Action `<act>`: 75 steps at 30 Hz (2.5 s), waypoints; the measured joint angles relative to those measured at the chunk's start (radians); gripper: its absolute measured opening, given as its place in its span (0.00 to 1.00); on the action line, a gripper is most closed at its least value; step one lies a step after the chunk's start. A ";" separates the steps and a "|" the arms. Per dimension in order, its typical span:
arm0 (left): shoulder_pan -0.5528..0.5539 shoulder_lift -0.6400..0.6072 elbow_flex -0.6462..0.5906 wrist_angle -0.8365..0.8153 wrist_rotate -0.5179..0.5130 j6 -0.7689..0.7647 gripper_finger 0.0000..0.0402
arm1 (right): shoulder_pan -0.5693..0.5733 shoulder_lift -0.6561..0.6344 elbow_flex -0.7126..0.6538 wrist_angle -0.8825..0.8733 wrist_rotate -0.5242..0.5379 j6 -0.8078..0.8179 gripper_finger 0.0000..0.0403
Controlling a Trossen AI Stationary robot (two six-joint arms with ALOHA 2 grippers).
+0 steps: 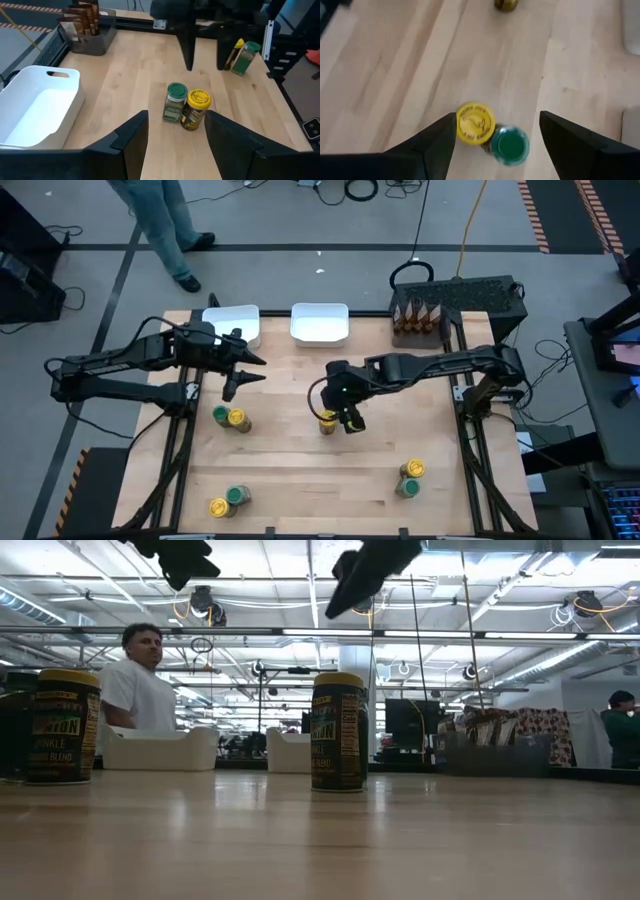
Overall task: Sort spices by type
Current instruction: Put the top right green seasoning bottle into the right white bin
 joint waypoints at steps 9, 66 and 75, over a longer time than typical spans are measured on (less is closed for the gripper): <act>0.000 0.000 0.000 -0.022 0.001 -0.009 0.49 | -0.082 0.051 0.000 -0.030 -0.072 -0.123 0.66; 0.002 0.002 0.000 -0.021 -0.038 -0.001 0.49 | -0.123 0.187 0.000 -0.075 -0.120 -0.327 0.46; 0.002 0.002 0.000 -0.022 -0.038 -0.001 0.49 | -0.143 0.183 0.137 -0.130 -0.109 -0.327 0.45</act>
